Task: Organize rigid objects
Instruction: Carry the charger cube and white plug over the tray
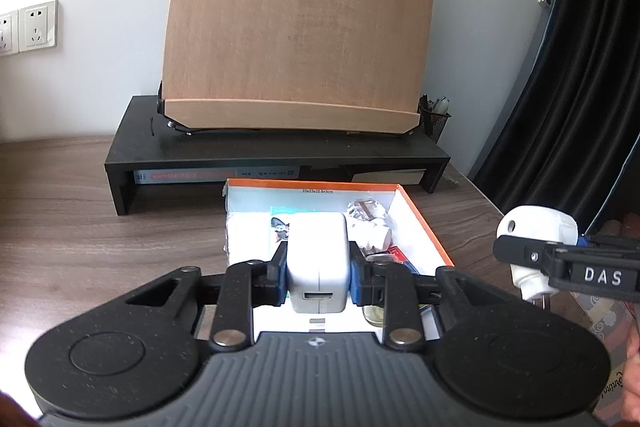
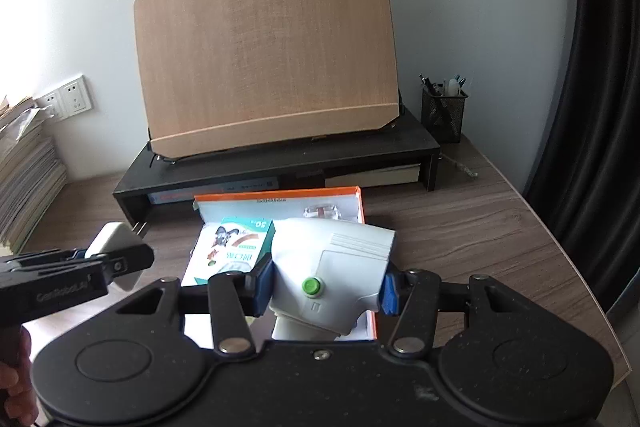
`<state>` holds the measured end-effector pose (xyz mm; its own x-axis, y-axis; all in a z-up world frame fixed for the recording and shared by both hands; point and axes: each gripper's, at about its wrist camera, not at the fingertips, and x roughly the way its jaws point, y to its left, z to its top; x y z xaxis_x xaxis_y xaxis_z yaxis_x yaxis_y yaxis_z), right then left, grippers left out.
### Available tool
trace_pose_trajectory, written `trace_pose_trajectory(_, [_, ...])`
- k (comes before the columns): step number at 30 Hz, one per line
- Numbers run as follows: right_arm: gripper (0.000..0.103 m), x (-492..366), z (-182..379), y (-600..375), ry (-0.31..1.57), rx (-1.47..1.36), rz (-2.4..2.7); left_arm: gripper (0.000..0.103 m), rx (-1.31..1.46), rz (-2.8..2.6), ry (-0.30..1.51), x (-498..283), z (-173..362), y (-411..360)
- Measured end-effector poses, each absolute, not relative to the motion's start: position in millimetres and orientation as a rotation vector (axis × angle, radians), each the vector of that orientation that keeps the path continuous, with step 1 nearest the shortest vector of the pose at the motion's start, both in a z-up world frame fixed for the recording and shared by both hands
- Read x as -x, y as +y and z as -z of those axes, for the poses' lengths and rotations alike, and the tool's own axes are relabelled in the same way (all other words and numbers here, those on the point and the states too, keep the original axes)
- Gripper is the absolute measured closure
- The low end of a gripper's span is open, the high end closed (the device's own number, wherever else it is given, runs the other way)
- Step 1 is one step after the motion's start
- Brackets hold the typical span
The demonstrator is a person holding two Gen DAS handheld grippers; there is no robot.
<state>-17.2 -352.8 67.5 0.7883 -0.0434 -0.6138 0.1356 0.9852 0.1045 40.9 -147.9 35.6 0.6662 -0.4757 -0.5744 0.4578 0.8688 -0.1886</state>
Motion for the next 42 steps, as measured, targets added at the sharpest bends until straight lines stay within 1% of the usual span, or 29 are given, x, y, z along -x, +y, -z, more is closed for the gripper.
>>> trace_pose_trajectory(9, [0.042, 19, -61, -358, 0.665, -0.137, 0.002, 0.074, 0.038, 0.41, 0.69, -42, -29, -144])
trace_pose_trajectory(24, [0.042, 7, -54, -348, 0.684, -0.153, 0.052, 0.074, -0.007, 0.533, 0.674, -70, -39, -177])
trace_pose_trajectory(42, [0.042, 6, -40, -335, 0.734, -0.159, 0.08, 0.074, -0.027, 0.514, 0.728, -86, -32, -190])
